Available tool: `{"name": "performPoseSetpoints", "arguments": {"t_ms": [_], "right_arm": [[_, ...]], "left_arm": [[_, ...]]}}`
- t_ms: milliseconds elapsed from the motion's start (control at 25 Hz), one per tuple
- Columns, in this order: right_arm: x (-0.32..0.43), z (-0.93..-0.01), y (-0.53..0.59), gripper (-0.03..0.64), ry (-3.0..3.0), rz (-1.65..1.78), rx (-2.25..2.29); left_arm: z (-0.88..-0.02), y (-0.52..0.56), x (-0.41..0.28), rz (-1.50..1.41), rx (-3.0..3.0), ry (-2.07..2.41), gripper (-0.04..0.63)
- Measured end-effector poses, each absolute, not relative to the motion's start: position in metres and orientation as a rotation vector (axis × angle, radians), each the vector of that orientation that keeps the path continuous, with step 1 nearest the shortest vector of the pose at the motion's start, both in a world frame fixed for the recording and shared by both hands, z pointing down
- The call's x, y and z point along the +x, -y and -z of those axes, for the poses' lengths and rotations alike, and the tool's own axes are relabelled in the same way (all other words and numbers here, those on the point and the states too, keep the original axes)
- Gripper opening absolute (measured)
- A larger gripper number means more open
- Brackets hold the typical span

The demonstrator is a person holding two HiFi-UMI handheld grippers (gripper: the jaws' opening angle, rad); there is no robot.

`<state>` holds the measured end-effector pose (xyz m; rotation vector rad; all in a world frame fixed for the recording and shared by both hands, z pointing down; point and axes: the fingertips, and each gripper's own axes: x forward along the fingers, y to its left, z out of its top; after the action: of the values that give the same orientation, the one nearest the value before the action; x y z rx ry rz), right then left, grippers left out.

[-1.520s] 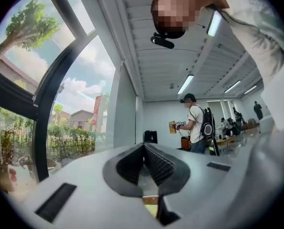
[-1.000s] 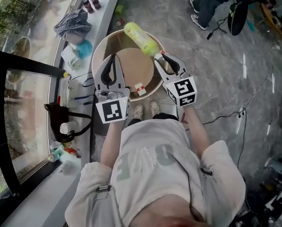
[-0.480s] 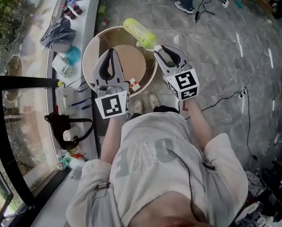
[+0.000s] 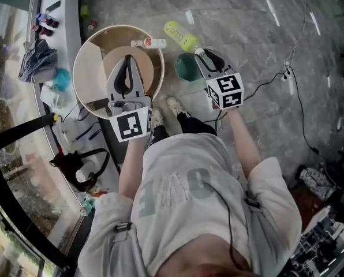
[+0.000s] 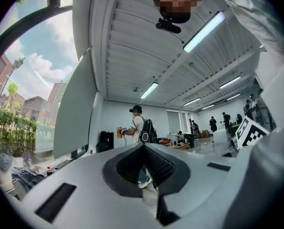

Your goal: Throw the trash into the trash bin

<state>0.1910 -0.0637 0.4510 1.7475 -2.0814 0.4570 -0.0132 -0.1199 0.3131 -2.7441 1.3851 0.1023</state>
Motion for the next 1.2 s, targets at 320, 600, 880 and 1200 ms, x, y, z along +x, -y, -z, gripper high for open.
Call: {"name": "performPoseSetpoints", "arguments": {"t_ms": [320, 600, 880, 1200], "right_arm": [[0.257, -0.569, 0.034, 0.130, 1.862, -0.703, 1.647], [0.278, -0.659, 0.036, 0.130, 1.753, -0.870, 1.525], [0.278, -0.712, 0.034, 0.130, 1.686, -0.943, 1.442], [0.263, -0.725, 0.044, 0.270, 1.719, -0.888, 1.505]], "left_arm": [[-0.342, 0.125, 0.051, -0.009, -2.829, -1.316, 0.012], [-0.377, 0.124, 0.078, 0.100, -2.877, -1.307, 0.012], [-0.409, 0.117, 0.089, 0.203, -2.927, -1.313, 0.012], [-0.411, 0.112, 0.102, 0.205, -2.944, -1.266, 0.012]]}}
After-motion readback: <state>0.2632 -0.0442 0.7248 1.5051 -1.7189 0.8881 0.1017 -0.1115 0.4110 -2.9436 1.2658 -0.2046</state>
